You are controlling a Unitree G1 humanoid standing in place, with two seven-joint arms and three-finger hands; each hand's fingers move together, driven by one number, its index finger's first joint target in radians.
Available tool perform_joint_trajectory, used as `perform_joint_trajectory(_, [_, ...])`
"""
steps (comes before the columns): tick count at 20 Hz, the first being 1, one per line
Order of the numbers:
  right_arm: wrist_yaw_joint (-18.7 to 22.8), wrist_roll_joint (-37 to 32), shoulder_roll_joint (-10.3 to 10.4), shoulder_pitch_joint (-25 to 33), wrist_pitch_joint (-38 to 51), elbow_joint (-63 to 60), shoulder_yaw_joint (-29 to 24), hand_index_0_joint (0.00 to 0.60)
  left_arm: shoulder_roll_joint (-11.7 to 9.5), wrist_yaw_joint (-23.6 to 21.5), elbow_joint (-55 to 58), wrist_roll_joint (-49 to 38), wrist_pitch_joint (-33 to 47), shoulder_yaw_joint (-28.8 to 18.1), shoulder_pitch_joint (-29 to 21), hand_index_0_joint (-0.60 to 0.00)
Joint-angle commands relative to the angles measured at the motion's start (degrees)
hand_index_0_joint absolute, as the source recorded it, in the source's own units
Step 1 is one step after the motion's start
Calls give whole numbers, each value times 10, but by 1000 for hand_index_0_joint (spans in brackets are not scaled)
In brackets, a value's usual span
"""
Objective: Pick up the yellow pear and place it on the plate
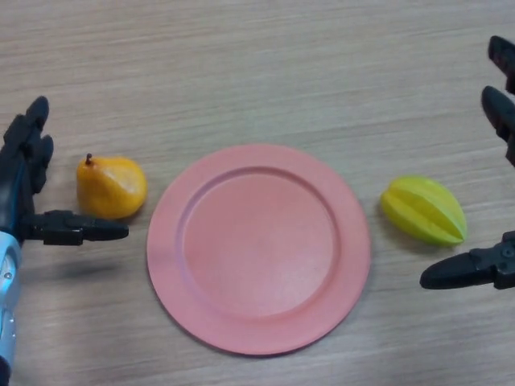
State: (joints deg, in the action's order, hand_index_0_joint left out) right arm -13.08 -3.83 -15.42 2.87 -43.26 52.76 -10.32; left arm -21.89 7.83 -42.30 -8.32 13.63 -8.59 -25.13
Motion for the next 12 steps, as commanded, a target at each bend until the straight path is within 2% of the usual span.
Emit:
perform_joint_trajectory(1, [14, -12, -19, 15, 56, 32, -34, 0, -23, -13, -2, -29, 104, -18, -47, 0])
perform_joint_trajectory(4, [22, -3, -17, 15, 55, 37, -17, 0, -20, -8, -78, -40, 190, -17, -79, 0])
perform_joint_trajectory(5, [22, -2, -16, 14, 56, 37, -16, 0, -19, -9, -84, -41, 197, -18, -82, -50])
perform_joint_trajectory(6, [23, -2, -15, 14, 56, 38, -16, 0, -19, -10, -92, -40, 203, -17, -84, -200])
perform_joint_trajectory(7, [25, -2, -14, 16, 53, 39, -15, 0, -19, -14, -103, -38, 208, -15, -87, -300])
perform_joint_trajectory(8, [29, 0, -14, 19, 42, 44, -10, 0, -18, -24, -126, -31, 222, -11, -93, -450])
perform_joint_trajectory(9, [33, 1, -13, 23, 32, 50, -4, 0, -16, -29, -146, -29, 229, -8, -98, -550])
perform_joint_trajectory(10, [37, 4, -11, 23, 27, 54, 3, 0, -16, -25, -156, -32, 222, -6, -102, -600])
perform_joint_trajectory(12, [40, 6, -9, 23, 21, 56, 8, 0, -20, -16, -156, -32, 198, -4, -105, -600])
